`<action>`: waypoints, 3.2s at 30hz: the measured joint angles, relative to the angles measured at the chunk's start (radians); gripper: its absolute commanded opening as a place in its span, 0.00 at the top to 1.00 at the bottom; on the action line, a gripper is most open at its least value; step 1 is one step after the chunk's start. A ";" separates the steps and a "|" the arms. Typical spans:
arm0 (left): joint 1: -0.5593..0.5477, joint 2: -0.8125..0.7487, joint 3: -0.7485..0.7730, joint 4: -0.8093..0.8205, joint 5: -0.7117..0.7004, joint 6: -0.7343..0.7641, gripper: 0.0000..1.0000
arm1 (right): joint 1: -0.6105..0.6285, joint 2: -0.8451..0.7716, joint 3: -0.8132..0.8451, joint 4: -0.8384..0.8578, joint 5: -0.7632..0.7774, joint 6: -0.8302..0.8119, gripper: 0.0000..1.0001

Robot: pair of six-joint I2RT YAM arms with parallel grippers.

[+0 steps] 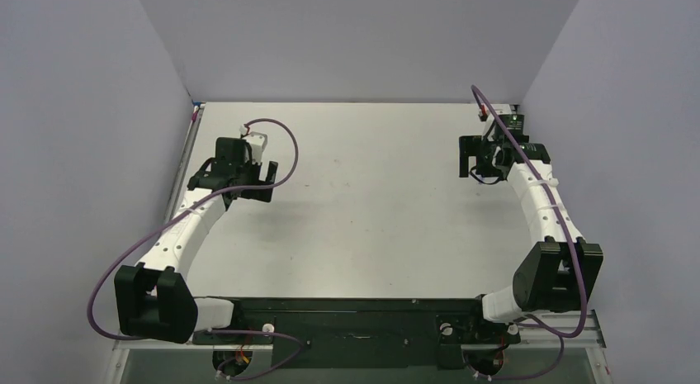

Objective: Open the umbrella

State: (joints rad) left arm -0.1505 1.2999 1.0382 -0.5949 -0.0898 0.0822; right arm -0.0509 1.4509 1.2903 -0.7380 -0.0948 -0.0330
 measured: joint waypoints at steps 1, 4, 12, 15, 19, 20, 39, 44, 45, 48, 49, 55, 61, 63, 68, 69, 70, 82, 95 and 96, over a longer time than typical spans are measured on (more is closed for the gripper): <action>-0.005 0.000 0.000 0.000 0.000 0.000 0.03 | 0.000 0.000 -0.005 -0.002 0.000 0.000 0.05; -0.008 0.000 0.000 0.000 0.000 0.000 0.03 | 0.000 0.000 -0.011 -0.008 0.005 0.000 0.06; -0.019 0.000 0.000 0.012 0.001 0.005 0.03 | -0.032 0.032 -0.003 -0.013 0.029 0.024 0.08; -0.026 0.000 0.000 0.018 0.001 0.009 0.03 | -0.060 0.091 0.024 -0.017 0.038 0.033 0.09; -0.027 0.000 0.000 0.024 0.010 0.017 0.03 | -0.097 0.187 0.072 -0.019 0.047 0.046 0.11; -0.027 0.002 0.000 0.024 0.014 0.020 0.03 | -0.105 0.209 0.082 -0.019 0.048 0.047 0.11; -0.031 0.130 0.035 0.025 0.054 0.052 0.03 | -0.159 0.575 0.338 -0.025 0.055 0.045 0.29; -0.031 0.184 0.068 0.019 0.055 0.053 0.03 | -0.168 0.624 0.418 -0.018 0.055 0.046 0.45; -0.031 0.195 0.075 0.018 0.055 0.053 0.03 | -0.172 0.629 0.425 -0.019 0.055 0.047 0.47; -0.031 0.221 0.094 0.015 0.059 0.053 0.03 | -0.186 0.641 0.441 -0.018 0.056 0.047 0.54; -0.031 0.230 0.100 0.014 0.060 0.053 0.03 | -0.188 0.645 0.443 -0.017 0.058 0.046 0.55; -0.031 0.253 0.126 0.012 0.069 0.053 0.03 | -0.199 0.692 0.452 -0.019 0.065 0.045 0.58; -0.032 0.255 0.134 -0.011 0.078 0.053 0.03 | -0.199 0.742 0.482 -0.019 0.065 0.045 0.58; -0.032 0.255 0.135 -0.018 0.084 0.055 0.03 | -0.200 0.759 0.499 -0.016 0.065 0.045 0.55; -0.032 0.255 0.135 -0.038 0.092 0.056 0.03 | -0.209 0.768 0.506 -0.012 0.025 0.046 0.52; -0.032 0.255 0.135 -0.042 0.092 0.056 0.03 | -0.211 0.767 0.504 -0.010 0.013 0.045 0.52; -0.032 0.255 0.135 -0.044 0.092 0.056 0.03 | -0.212 0.766 0.501 -0.009 0.002 0.045 0.51; -0.032 0.255 0.135 -0.047 0.092 0.055 0.03 | -0.219 0.763 0.478 0.004 -0.036 0.072 0.65; -0.032 0.254 0.135 -0.062 0.092 0.057 0.03 | -0.211 0.764 0.453 0.019 -0.037 0.061 1.00; -0.032 0.254 0.135 -0.063 0.092 0.056 0.03 | -0.210 0.755 0.436 0.031 -0.045 0.055 1.00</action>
State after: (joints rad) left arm -0.1825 1.5543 1.1732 -0.6575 0.0025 0.1387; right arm -0.2607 2.2063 1.7267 -0.7071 -0.1402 0.0216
